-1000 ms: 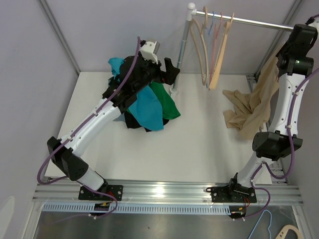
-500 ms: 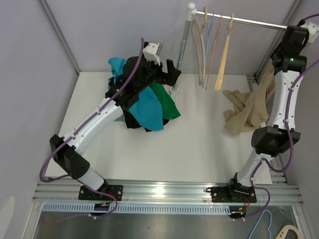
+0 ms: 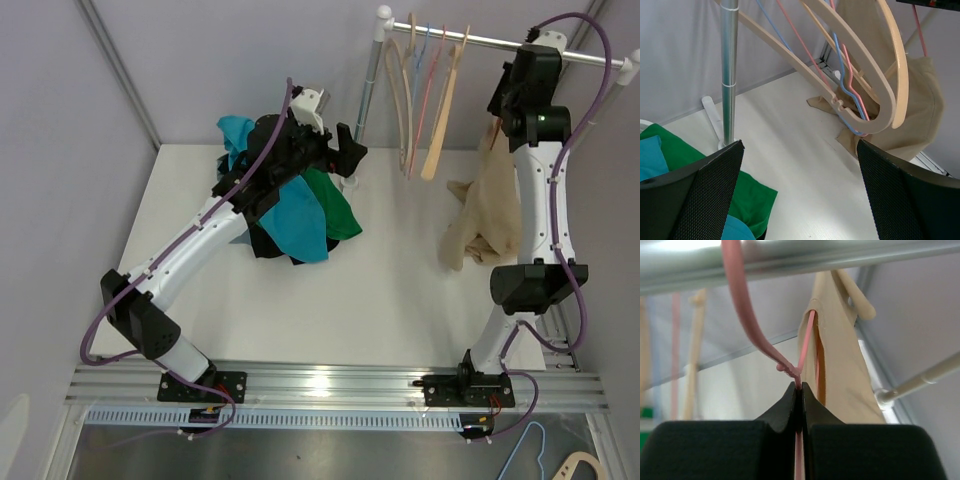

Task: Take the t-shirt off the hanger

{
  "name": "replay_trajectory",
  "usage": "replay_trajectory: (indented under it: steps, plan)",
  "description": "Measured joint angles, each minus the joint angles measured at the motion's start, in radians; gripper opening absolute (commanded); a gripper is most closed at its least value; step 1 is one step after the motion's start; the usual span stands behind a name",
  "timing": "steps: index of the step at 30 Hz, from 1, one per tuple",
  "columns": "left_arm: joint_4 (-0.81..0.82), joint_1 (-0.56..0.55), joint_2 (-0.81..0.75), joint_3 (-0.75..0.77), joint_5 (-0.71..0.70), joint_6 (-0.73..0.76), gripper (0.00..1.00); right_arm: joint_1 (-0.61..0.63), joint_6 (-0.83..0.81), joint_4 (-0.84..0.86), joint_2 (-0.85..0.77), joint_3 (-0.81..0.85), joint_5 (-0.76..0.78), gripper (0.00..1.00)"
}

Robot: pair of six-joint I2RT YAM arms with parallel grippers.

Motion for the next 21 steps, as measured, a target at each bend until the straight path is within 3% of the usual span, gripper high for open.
replay_trajectory:
  steps: [9,21]
  plan:
    - [-0.005,-0.023,-0.002,0.020,0.051,0.000,0.99,0.082,-0.021,-0.006,-0.200,-0.076,-0.065,0.00]
    - [0.000,-0.206,-0.080,0.001,0.023,0.069,1.00,0.117,0.011,-0.108,-0.420,-0.144,-0.049,0.00]
